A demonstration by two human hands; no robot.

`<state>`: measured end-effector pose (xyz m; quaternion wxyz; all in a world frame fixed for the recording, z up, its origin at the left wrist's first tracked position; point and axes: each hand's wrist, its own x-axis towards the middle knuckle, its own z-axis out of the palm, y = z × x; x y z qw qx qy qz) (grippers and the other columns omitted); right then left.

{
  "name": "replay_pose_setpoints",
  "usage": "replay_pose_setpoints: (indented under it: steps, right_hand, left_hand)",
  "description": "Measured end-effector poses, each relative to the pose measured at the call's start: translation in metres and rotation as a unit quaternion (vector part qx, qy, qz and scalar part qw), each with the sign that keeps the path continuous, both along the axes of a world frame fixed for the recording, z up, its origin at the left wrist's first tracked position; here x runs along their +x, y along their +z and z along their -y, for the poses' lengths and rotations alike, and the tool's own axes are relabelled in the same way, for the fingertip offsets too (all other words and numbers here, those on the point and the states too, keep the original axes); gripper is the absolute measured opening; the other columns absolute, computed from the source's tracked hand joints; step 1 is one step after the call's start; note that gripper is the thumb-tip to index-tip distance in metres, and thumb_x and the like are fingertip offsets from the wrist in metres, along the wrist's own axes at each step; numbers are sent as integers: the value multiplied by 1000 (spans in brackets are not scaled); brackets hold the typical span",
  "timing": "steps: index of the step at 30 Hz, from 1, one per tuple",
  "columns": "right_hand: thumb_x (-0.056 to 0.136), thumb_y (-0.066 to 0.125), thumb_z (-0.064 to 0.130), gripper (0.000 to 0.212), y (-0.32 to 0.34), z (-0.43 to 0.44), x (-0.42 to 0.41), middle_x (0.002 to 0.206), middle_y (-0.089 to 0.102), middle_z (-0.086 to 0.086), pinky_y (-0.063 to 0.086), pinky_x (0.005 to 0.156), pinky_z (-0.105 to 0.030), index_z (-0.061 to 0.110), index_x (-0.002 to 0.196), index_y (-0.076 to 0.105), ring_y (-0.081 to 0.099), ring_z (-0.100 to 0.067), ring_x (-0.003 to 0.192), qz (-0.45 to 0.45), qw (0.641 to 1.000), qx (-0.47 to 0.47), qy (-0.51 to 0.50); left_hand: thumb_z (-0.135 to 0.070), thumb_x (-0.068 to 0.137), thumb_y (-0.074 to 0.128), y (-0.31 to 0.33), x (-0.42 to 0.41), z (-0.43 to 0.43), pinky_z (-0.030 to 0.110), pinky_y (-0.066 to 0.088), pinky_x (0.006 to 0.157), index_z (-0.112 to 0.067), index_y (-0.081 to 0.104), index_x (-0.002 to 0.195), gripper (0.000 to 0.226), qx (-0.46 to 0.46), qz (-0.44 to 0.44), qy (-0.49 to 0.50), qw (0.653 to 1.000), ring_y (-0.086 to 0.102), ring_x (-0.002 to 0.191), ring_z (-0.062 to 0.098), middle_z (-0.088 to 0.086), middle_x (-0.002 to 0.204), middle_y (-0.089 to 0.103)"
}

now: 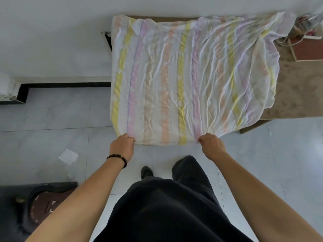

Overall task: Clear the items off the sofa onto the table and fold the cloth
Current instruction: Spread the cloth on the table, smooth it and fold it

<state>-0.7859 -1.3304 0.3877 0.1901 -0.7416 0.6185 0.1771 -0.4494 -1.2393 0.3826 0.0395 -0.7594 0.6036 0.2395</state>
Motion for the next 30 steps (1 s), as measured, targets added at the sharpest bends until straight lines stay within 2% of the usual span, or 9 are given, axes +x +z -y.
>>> replay_pose_setpoints:
  steps: [5,9,13,17,24,28,30]
  right_hand:
    - [99,48,23,36,20,22,12,133,52,-5,49,90,-38,21,134,56,54,-26,118,40,998,-17,-47]
    - [100,47,27,39,24,64,28,141,45,-4,47,93,-39,21,139,51,48,-25,128,75,995,-37,-47]
    - [101,47,31,43,16,131,51,148,38,-3,47,94,-40,23,143,46,44,-25,131,94,994,-43,-33]
    - [101,47,31,46,8,223,80,154,32,-9,42,102,-45,19,146,42,40,-30,135,114,992,-48,-7]
    - [104,43,24,38,11,409,136,153,37,-7,44,98,-45,15,139,51,42,-30,133,183,975,-122,-12]
    - [102,45,19,34,12,503,173,142,50,-3,48,91,-41,19,132,60,48,-28,126,219,963,-157,0]
    - [101,45,18,31,8,535,192,134,56,-1,49,85,-38,19,125,65,52,-28,119,225,961,-159,15]
  left_hand:
    - [-29,95,50,14,11,32,37,49,88,-17,52,133,39,-10,-16,-8,1000,48,119,23,4,136,47]
    - [-33,98,45,16,24,75,43,45,100,-20,34,146,50,-3,-25,19,1000,34,136,28,8,156,25]
    - [-37,100,40,11,39,137,44,34,111,-20,20,153,59,3,-12,18,1000,15,147,28,11,161,11]
    - [-39,101,38,12,56,222,45,28,115,-19,13,155,63,8,-15,41,999,7,149,27,10,162,2]
    - [-35,101,41,19,92,393,45,30,113,-12,24,152,59,-67,-45,113,990,19,145,28,9,161,11]
    - [-24,101,42,11,114,478,44,44,100,-10,40,144,45,-152,-18,144,978,42,134,26,4,158,24]
    - [-18,102,40,5,127,511,41,45,96,-11,49,139,39,-199,0,165,966,49,129,24,1,153,37]
